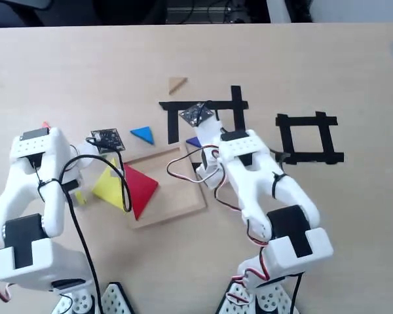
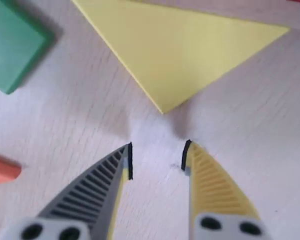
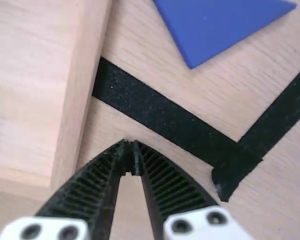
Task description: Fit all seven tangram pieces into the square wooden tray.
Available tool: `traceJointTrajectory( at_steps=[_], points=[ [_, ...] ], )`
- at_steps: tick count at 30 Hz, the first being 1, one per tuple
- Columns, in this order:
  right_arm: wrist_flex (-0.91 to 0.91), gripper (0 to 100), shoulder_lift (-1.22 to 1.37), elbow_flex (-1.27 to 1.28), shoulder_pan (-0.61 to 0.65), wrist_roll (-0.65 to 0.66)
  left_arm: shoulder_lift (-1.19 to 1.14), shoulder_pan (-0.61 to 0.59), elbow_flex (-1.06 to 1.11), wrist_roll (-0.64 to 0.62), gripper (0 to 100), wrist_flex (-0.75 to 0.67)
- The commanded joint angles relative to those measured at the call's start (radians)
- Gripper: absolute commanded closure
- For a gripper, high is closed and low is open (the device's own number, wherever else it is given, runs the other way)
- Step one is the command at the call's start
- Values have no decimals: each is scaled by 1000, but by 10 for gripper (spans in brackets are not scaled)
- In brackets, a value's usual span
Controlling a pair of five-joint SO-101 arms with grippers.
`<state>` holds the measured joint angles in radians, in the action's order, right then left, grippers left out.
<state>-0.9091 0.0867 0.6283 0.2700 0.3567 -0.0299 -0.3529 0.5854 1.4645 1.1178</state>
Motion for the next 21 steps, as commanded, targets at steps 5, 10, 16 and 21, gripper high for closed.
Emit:
traceJointTrajectory(
  at_steps=[5, 10, 16, 21],
  points=[
    [-2, 987, -4, -41, 8, 9, 5, 116, 21, 71, 850, -106],
    [-2, 987, -4, -41, 8, 9, 5, 154, 42, 78, 851, -107],
    [-2, 987, -2, -41, 8, 9, 3, 157, 45, 75, 852, -106],
    [-2, 987, -2, -41, 8, 9, 2, 177, 85, 74, 852, -106]
  ],
)
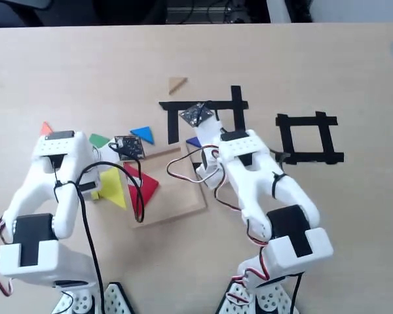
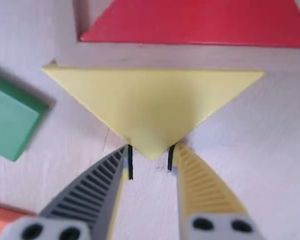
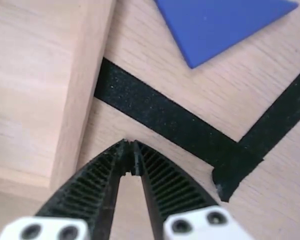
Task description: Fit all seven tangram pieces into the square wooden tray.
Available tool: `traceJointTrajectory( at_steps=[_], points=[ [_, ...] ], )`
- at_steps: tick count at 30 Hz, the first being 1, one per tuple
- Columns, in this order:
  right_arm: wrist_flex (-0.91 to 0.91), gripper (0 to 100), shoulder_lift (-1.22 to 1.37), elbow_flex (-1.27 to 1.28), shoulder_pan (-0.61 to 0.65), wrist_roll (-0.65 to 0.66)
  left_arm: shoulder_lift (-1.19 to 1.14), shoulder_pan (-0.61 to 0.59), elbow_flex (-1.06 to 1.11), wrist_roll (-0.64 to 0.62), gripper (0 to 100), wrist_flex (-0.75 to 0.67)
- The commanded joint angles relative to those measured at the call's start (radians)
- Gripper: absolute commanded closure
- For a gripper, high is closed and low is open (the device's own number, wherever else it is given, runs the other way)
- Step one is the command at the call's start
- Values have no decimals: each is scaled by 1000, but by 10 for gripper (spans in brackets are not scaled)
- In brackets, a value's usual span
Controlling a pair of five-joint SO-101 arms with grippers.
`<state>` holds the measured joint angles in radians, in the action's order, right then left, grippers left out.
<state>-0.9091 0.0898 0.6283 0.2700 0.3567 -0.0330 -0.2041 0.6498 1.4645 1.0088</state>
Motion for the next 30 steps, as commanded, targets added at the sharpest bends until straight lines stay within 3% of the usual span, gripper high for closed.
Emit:
traceJointTrajectory(
  at_steps=[1, 7, 13, 30],
  points=[
    [-2, 987, -5, -41, 8, 9, 5, 28, 22, 71, 852, 3],
    [-2, 987, -5, -41, 8, 9, 6, 36, 28, 68, 854, 6],
    [-2, 987, -5, -41, 11, 9, 12, 73, 24, -26, 953, 6],
    [0, 987, -4, -41, 14, 9, 17, 220, -53, -278, 931, 3]
  ],
)
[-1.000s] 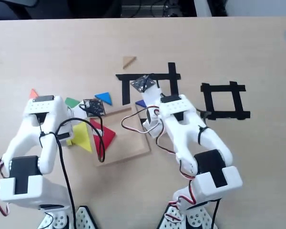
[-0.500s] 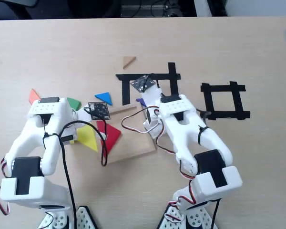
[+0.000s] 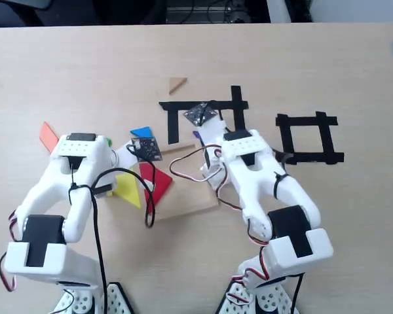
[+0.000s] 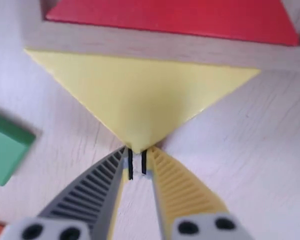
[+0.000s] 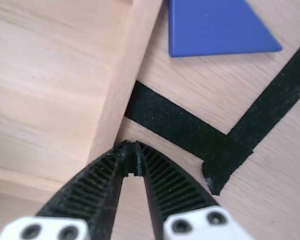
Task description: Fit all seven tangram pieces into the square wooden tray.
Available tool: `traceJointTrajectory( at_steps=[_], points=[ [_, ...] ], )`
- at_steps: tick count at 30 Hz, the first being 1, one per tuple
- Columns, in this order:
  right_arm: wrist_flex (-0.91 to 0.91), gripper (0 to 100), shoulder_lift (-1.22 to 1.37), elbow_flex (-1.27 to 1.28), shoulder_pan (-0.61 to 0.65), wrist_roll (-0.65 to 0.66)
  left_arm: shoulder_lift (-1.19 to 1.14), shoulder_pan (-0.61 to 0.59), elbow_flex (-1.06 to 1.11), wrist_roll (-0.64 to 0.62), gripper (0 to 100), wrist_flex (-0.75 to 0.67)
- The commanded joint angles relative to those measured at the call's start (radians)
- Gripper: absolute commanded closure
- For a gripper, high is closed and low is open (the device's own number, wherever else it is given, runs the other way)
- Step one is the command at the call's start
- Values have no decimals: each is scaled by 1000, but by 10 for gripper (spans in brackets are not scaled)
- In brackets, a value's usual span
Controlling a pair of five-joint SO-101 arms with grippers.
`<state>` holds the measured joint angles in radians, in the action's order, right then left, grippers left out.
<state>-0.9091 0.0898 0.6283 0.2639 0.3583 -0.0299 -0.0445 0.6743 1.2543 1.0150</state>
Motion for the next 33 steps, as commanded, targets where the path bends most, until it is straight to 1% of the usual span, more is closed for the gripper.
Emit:
traceJointTrajectory(
  at_steps=[1, 8, 14, 19, 24, 30, 33],
  points=[
    [0, 987, -4, -41, 20, 8, 14, 59, -88, -77, 931, -3],
    [0, 987, -4, -41, 44, 8, 23, 73, -108, -130, 931, -8],
    [2, 987, -4, -41, 51, 8, 183, 90, -87, -166, 931, -2],
    [2, 987, -4, -41, 51, 8, 308, 182, -5, -167, 931, -5],
    [2, 987, -4, -41, 46, 8, 362, 263, 44, -229, 931, -9],
    [2, 987, -4, -41, 46, 8, 376, 265, 38, -230, 931, -6],
    [2, 987, -4, -41, 46, 8, 377, 220, 16, -230, 931, -2]
  ],
)
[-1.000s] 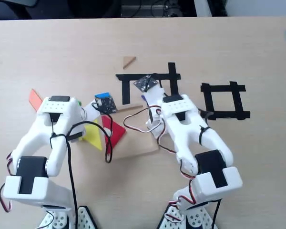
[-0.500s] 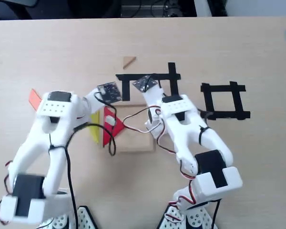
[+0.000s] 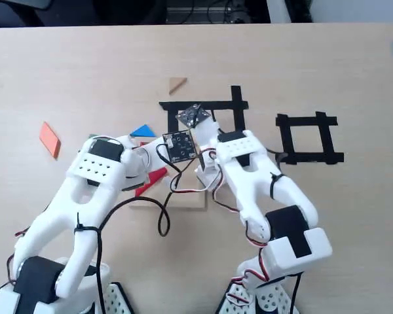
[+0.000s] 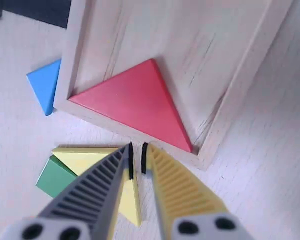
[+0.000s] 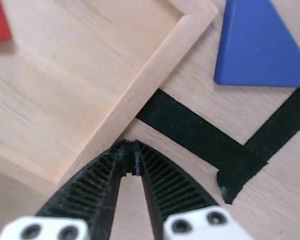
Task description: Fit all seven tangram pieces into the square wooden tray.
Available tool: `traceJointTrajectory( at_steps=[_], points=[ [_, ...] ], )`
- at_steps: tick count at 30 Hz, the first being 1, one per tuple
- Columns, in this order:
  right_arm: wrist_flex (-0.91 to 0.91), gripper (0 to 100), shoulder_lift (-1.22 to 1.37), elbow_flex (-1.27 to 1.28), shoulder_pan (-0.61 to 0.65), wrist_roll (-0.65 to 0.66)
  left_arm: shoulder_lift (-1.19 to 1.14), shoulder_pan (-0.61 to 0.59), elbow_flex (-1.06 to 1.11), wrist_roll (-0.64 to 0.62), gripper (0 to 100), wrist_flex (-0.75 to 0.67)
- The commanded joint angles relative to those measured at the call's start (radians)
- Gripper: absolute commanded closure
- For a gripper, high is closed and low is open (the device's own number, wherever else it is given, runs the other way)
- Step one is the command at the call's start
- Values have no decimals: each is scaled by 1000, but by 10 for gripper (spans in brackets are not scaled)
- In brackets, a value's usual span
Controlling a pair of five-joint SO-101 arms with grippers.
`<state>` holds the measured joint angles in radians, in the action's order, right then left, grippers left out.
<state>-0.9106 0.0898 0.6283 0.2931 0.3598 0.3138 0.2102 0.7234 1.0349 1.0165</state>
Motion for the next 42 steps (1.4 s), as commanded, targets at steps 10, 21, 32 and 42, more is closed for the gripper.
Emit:
traceJointTrajectory(
  at_steps=[10, 21, 32, 42],
  points=[
    [15, 987, -4, -41, 17, 6, 163, -321, 39, 18, 931, -44],
    [14, 987, -5, -31, 15, 6, 25, -357, 168, -68, 927, -419],
    [15, 987, -5, -31, 15, 6, -250, -311, -5, -74, 931, -347],
    [12, 987, -5, -31, 15, 6, -242, -360, 1, -3, 930, -250]
  ],
)
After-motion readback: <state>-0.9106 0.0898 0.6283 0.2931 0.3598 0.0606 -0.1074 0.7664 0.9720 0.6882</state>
